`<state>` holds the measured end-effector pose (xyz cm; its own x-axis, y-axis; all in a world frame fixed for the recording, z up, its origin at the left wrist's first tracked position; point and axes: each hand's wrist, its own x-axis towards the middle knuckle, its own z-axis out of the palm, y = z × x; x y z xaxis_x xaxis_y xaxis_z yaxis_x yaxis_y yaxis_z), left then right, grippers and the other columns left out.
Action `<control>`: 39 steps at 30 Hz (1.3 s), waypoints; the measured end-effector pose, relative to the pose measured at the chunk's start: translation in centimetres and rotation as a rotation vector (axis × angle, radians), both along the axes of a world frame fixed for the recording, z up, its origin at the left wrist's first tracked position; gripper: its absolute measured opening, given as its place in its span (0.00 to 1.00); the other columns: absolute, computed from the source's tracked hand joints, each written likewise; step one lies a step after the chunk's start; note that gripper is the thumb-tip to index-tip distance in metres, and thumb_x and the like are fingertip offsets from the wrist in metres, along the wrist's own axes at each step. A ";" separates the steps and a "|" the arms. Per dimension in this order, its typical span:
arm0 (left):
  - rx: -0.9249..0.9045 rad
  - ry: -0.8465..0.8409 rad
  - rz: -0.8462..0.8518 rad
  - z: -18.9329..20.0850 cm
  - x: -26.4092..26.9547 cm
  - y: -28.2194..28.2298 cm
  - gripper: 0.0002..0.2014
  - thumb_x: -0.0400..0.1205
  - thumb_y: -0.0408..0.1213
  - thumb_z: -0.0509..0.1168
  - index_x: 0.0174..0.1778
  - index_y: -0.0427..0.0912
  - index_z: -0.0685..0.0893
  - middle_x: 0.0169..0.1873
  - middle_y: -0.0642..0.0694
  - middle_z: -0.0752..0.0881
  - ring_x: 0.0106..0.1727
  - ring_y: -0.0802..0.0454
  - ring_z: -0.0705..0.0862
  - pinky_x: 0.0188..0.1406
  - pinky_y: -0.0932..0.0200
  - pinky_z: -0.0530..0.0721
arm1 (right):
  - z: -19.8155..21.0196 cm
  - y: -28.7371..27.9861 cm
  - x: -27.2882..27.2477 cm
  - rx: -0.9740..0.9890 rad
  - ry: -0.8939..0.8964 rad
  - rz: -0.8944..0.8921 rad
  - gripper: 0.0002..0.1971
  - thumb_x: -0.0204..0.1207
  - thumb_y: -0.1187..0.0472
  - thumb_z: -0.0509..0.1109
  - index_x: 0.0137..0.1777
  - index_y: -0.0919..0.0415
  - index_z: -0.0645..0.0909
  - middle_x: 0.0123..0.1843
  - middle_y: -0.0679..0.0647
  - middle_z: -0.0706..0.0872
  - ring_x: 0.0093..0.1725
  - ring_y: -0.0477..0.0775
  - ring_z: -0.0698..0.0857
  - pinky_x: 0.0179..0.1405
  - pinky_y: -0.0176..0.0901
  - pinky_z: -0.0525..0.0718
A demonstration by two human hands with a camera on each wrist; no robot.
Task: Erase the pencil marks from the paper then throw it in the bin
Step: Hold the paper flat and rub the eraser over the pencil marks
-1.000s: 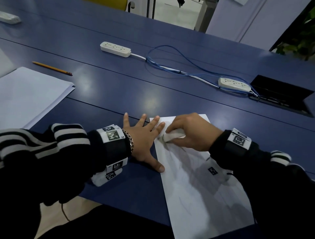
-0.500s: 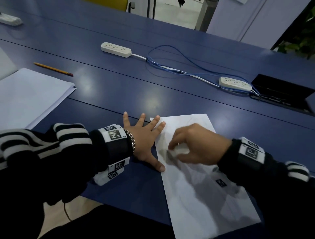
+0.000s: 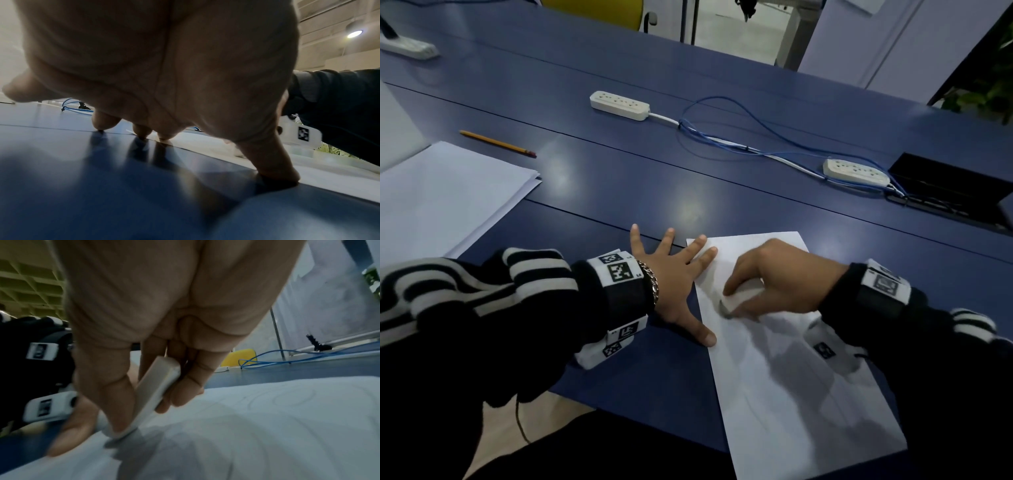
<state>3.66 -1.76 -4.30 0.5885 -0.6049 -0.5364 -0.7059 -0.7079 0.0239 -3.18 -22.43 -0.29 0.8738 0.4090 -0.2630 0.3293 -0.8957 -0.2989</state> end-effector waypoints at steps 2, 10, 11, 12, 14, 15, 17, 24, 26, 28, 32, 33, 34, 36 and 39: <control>0.008 -0.001 0.006 0.1 -0.1 -0.1 0.77 0.55 0.93 0.60 0.88 0.62 0.23 0.88 0.62 0.24 0.90 0.32 0.27 0.69 0.05 0.27 | -0.4 0.0 1.6 0.015 -0.093 -0.066 0.23 0.65 0.32 0.72 0.56 0.41 0.89 0.50 0.42 0.90 0.49 0.45 0.86 0.54 0.46 0.84; 0.012 0.005 0.013 -0.1 0.0 -0.1 0.77 0.55 0.93 0.61 0.88 0.62 0.23 0.87 0.62 0.22 0.89 0.29 0.27 0.68 0.03 0.29 | 0.1 0.2 -2.4 0.016 0.067 0.058 0.17 0.67 0.39 0.72 0.53 0.43 0.89 0.49 0.40 0.88 0.47 0.41 0.84 0.53 0.38 0.82; 0.013 0.005 0.014 -0.1 0.0 -0.1 0.77 0.55 0.93 0.61 0.88 0.62 0.23 0.87 0.62 0.22 0.89 0.28 0.27 0.68 0.03 0.29 | 0.0 0.2 -2.0 0.022 0.036 0.044 0.17 0.67 0.39 0.73 0.53 0.44 0.89 0.49 0.41 0.89 0.47 0.42 0.84 0.53 0.39 0.82; 0.013 0.003 0.013 -0.1 0.0 -0.2 0.77 0.54 0.93 0.61 0.88 0.62 0.23 0.87 0.62 0.23 0.89 0.28 0.27 0.68 0.03 0.29 | -0.2 0.0 -1.2 0.018 -0.026 0.010 0.17 0.68 0.40 0.74 0.54 0.44 0.90 0.49 0.42 0.89 0.48 0.44 0.85 0.53 0.42 0.83; 0.017 0.000 0.012 0.0 -0.1 -0.2 0.77 0.54 0.93 0.60 0.87 0.62 0.22 0.87 0.62 0.22 0.89 0.27 0.27 0.68 0.03 0.29 | -0.7 -0.2 0.1 0.000 -0.139 -0.084 0.17 0.69 0.41 0.76 0.55 0.45 0.90 0.50 0.44 0.89 0.49 0.49 0.86 0.54 0.48 0.84; 0.020 0.000 0.014 0.0 -0.1 -0.2 0.77 0.54 0.94 0.60 0.87 0.62 0.22 0.87 0.62 0.22 0.89 0.27 0.27 0.68 0.03 0.29 | -0.9 -0.3 0.3 -0.004 -0.172 -0.114 0.16 0.69 0.43 0.77 0.55 0.46 0.90 0.50 0.45 0.89 0.50 0.50 0.86 0.54 0.49 0.84; 0.028 0.005 0.018 0.1 -0.1 -0.2 0.77 0.54 0.93 0.60 0.87 0.62 0.22 0.87 0.63 0.22 0.89 0.27 0.27 0.67 0.02 0.29 | -1.0 -0.5 -0.6 0.006 -0.178 -0.094 0.14 0.69 0.46 0.78 0.54 0.46 0.90 0.49 0.44 0.89 0.49 0.49 0.86 0.54 0.47 0.83; 0.030 0.002 0.013 0.1 -0.1 -0.3 0.77 0.54 0.93 0.61 0.88 0.62 0.22 0.87 0.62 0.22 0.89 0.27 0.28 0.67 0.02 0.29 | -0.5 -0.3 -1.1 0.017 -0.055 0.017 0.16 0.69 0.41 0.76 0.54 0.44 0.90 0.50 0.42 0.89 0.49 0.45 0.86 0.53 0.40 0.82; 0.033 0.005 0.015 0.2 -0.1 -0.3 0.78 0.54 0.93 0.61 0.88 0.62 0.22 0.87 0.63 0.23 0.89 0.27 0.27 0.67 0.02 0.28 | -0.9 -0.5 0.5 -0.017 -0.164 -0.086 0.17 0.70 0.41 0.77 0.56 0.45 0.89 0.52 0.45 0.90 0.51 0.50 0.87 0.50 0.41 0.78; 0.037 0.012 0.019 0.2 -0.1 -0.4 0.78 0.54 0.93 0.61 0.87 0.62 0.22 0.87 0.63 0.22 0.89 0.27 0.27 0.67 0.02 0.29 | -1.2 -0.5 0.6 -0.024 -0.212 -0.129 0.16 0.70 0.43 0.77 0.56 0.46 0.90 0.52 0.46 0.90 0.52 0.52 0.87 0.49 0.41 0.78; 0.036 0.017 0.018 0.2 -0.1 -0.3 0.78 0.54 0.93 0.62 0.88 0.62 0.22 0.87 0.63 0.22 0.89 0.27 0.27 0.67 0.01 0.30 | -0.5 0.4 -2.7 0.057 0.017 0.011 0.19 0.66 0.40 0.69 0.53 0.45 0.89 0.49 0.42 0.89 0.48 0.44 0.86 0.53 0.41 0.83; 0.035 0.016 0.017 0.2 -0.1 -0.3 0.78 0.54 0.92 0.62 0.88 0.62 0.23 0.87 0.63 0.22 0.89 0.27 0.27 0.67 0.01 0.30 | -0.3 0.5 -2.6 0.051 0.056 0.034 0.19 0.66 0.40 0.68 0.53 0.45 0.89 0.49 0.41 0.88 0.48 0.44 0.86 0.53 0.40 0.82; 0.032 0.015 0.018 0.2 -0.1 -0.3 0.78 0.54 0.92 0.62 0.88 0.62 0.23 0.87 0.63 0.22 0.89 0.27 0.27 0.67 0.01 0.30 | -0.3 0.4 -1.9 0.038 0.045 0.041 0.20 0.66 0.39 0.68 0.54 0.45 0.89 0.49 0.42 0.89 0.48 0.45 0.86 0.54 0.42 0.83; 0.031 0.022 0.024 0.4 -0.2 -0.3 0.78 0.54 0.92 0.62 0.88 0.62 0.22 0.87 0.64 0.22 0.89 0.29 0.27 0.66 0.01 0.29 | -0.7 0.1 0.5 -0.005 -0.069 -0.025 0.20 0.68 0.39 0.71 0.56 0.45 0.89 0.50 0.45 0.89 0.50 0.50 0.86 0.54 0.48 0.84; 0.036 0.038 0.042 0.5 -0.2 -0.4 0.79 0.53 0.92 0.63 0.87 0.60 0.21 0.86 0.66 0.22 0.89 0.31 0.26 0.66 0.02 0.29 | -1.3 0.0 1.7 -0.026 -0.177 -0.133 0.17 0.69 0.43 0.75 0.57 0.45 0.89 0.50 0.48 0.89 0.51 0.54 0.86 0.53 0.51 0.84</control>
